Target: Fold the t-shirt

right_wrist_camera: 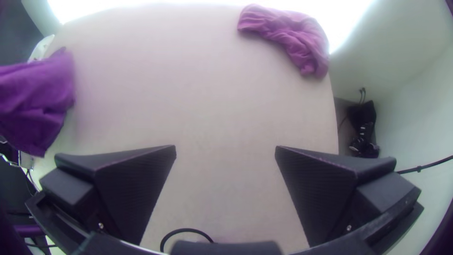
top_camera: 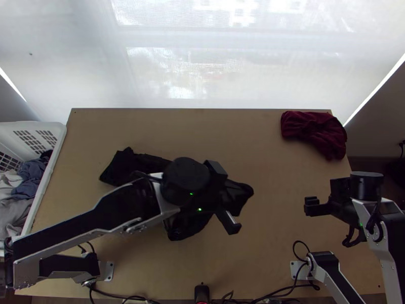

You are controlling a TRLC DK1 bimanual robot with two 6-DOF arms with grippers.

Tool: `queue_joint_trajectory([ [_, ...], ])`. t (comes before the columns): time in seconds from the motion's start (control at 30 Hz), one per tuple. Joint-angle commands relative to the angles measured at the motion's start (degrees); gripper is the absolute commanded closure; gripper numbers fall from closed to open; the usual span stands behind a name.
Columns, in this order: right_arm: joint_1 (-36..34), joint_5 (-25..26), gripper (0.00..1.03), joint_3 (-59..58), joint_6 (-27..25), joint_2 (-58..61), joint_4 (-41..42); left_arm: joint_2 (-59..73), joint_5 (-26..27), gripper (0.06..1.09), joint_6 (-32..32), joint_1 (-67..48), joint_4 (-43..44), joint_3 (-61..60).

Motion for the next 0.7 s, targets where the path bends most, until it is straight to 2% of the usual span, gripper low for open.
queue_joint_trajectory([
  [0.0,-1.7,0.1,0.05,-0.9,0.0,-0.7,0.0,8.4,-0.2,1.04,0.7,-5.8,5.2,-0.2],
  [0.03,-1.7,0.1,0.05,-1.0,0.0,-0.8,0.0,8.7,-0.2,0.97,0.7,-5.5,5.2,-0.1],
  [0.1,-1.2,0.1,0.05,-1.5,-0.1,-0.8,0.7,8.5,-0.4,0.69,1.3,-4.6,4.3,0.2],
  [0.13,-0.7,0.1,0.05,-1.6,-0.1,-0.7,1.5,7.9,-0.4,0.53,2.2,-3.6,2.9,0.5],
  [0.17,-0.1,0.1,0.05,-1.8,-0.1,-0.7,2.1,7.4,-0.6,0.31,2.5,-2.5,0.4,1.1],
  [0.2,0.4,0.1,0.05,-2.0,-0.2,-0.4,2.8,6.8,-0.7,0.19,4.1,-1.2,-2.9,2.1],
  [0.37,3.8,0.1,0.05,-3.2,-1.3,3.4,8.6,0.4,-1.7,0.19,8.7,6.0,-12.6,1.9],
  [0.5,6.3,0.1,0.05,-0.7,-2.3,10.5,13.8,-5.2,-1.8,0.18,9.6,14.8,-16.4,1.7],
  [0.67,14.6,0.0,0.05,5.6,-2.3,21.6,20.6,-10.3,-2.0,0.18,10.0,27.3,-20.1,1.0],
])
